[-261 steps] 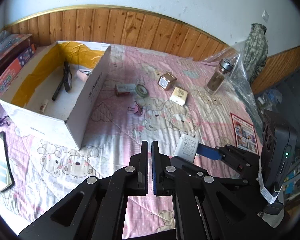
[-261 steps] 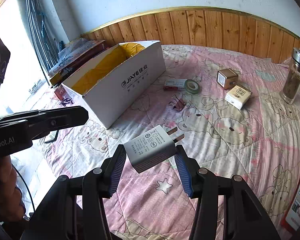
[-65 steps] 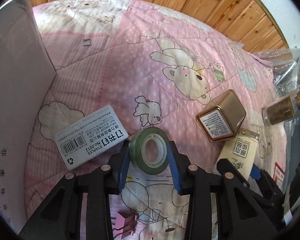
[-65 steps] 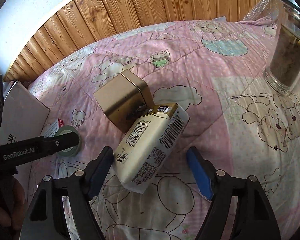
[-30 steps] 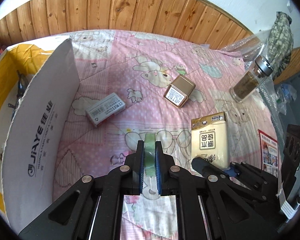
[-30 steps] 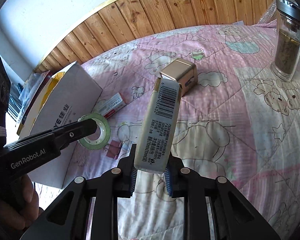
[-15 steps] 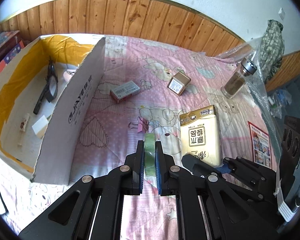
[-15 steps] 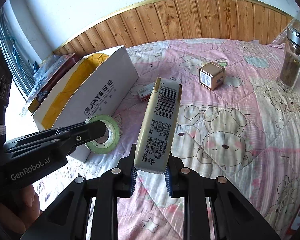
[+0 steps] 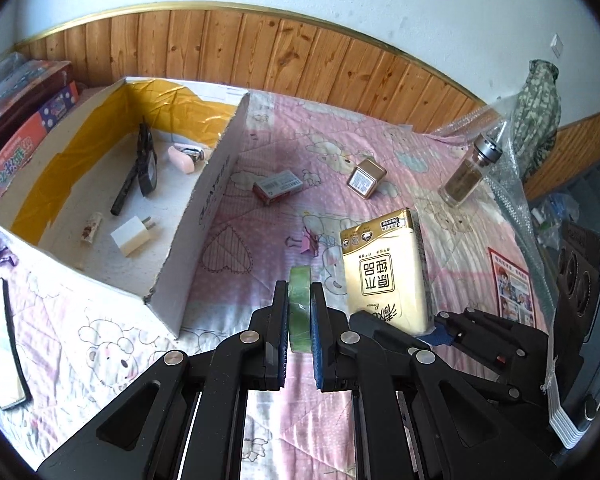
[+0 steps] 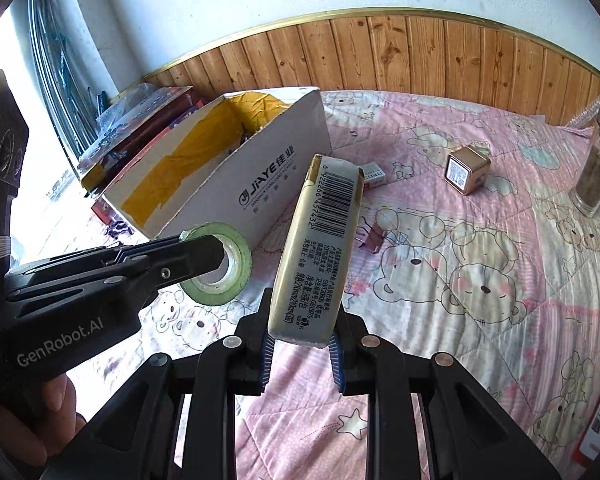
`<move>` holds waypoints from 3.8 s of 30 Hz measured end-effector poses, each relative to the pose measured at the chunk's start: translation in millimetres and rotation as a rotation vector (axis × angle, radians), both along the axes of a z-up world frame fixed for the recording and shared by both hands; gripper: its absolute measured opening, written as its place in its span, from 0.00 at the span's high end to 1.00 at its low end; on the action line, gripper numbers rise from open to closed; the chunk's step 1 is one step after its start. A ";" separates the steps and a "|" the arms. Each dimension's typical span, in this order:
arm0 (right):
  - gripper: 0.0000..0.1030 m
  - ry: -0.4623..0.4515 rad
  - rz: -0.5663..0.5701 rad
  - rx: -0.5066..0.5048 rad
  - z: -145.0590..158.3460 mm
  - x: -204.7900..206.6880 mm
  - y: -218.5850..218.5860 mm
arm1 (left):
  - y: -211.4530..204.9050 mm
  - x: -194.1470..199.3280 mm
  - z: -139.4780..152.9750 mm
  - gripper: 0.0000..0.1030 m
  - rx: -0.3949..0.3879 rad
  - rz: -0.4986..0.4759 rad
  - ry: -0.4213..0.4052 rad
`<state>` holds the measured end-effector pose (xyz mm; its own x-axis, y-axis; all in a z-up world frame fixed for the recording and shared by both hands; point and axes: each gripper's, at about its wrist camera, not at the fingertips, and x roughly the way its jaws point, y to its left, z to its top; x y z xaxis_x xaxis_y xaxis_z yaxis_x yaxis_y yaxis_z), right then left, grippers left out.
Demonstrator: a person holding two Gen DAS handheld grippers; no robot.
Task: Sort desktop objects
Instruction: 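Carry the tissue pack and tape roll over the cardboard box with both tools, then open both tools to drop the tissue pack and tape roll into the box, then move both tools back over the remaining items on the bedspread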
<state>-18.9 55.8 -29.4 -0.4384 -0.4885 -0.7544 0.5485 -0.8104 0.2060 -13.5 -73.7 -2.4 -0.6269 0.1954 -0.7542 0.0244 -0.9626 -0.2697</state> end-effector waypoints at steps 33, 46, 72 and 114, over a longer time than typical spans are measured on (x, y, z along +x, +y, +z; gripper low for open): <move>0.76 0.147 0.219 0.117 51.0 -15.5 -134.5 | -169.4 -11.2 27.7 0.91 0.150 0.210 0.062; 0.76 0.108 0.280 0.184 32.2 -49.3 -183.2 | -188.9 -63.5 -1.5 0.91 0.086 0.212 -0.051; 0.74 -0.042 0.351 0.369 -22.0 -124.7 -224.7 | -200.9 -132.0 -62.4 0.90 0.087 0.163 -0.317; 0.55 0.026 0.312 0.030 36.7 -39.2 -120.5 | -119.2 -36.7 34.0 0.66 -0.114 0.129 -0.059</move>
